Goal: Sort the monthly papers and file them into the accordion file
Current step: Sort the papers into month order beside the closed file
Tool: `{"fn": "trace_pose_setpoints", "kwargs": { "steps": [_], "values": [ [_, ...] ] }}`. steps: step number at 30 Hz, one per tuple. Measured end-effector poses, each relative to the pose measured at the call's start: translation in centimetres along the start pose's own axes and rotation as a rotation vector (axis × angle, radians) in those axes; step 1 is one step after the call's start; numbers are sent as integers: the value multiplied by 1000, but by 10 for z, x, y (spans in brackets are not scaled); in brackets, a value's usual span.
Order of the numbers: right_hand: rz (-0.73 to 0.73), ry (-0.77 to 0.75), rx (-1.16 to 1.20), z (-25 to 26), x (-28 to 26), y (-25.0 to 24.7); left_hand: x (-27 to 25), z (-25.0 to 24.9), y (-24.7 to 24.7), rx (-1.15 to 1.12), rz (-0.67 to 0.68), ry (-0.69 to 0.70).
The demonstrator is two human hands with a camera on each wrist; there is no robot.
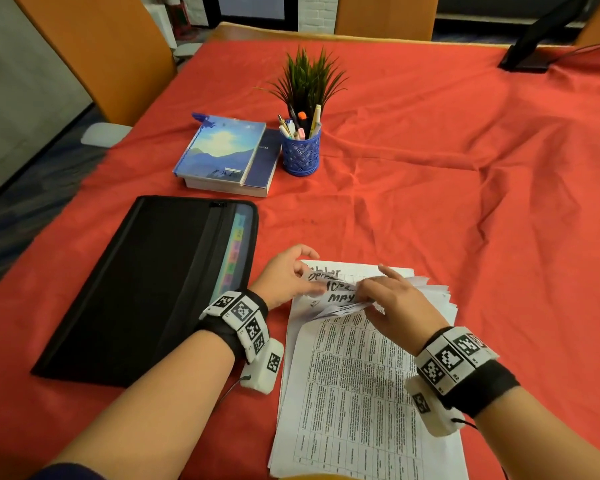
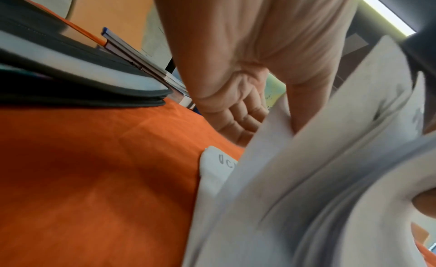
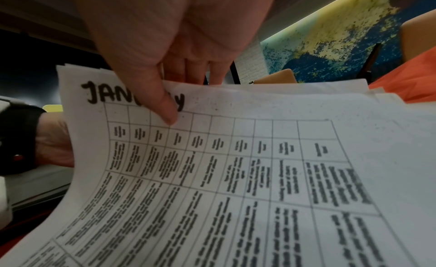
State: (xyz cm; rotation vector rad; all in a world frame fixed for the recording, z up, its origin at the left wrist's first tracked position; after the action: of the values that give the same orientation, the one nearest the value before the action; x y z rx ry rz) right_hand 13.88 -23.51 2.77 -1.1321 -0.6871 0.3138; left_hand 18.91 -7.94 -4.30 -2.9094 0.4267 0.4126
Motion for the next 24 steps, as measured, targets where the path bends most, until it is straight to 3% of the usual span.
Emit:
{"fn": "trace_pose_setpoints", "kwargs": {
  "steps": [4, 9, 17, 19, 21, 24],
  "values": [
    [46, 24, 58, -3, -8, 3, 1, -1, -3, -4, -29, 4],
    [96, 98, 132, -8, -13, 8, -2, 11, -10, 2, 31, -65],
    [100, 106, 143, -8, -4, 8, -22, 10, 10, -71, 311, -171],
    [126, 93, 163, -10, -3, 10, -19, 8, 6, -151, 263, -217],
    [135, 82, 148, -10, -3, 10, -5, 8, -7, -137, 92, -197],
    [109, 58, 69, -7, -4, 6, 19, 11, -28, 342, -133, -107]
  ]
}}
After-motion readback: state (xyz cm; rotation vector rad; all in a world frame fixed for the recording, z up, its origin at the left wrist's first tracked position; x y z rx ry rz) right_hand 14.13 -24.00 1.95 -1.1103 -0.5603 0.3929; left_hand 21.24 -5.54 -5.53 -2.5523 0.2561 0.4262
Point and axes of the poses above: each hand's wrist, its own x-axis towards the middle knuckle, its own y-axis out of the palm, z = x × y, the point moved 8 cm from there along x, towards the middle knuckle, and after that the axes turned 5 degrees about -x, right-handed, at the moved point
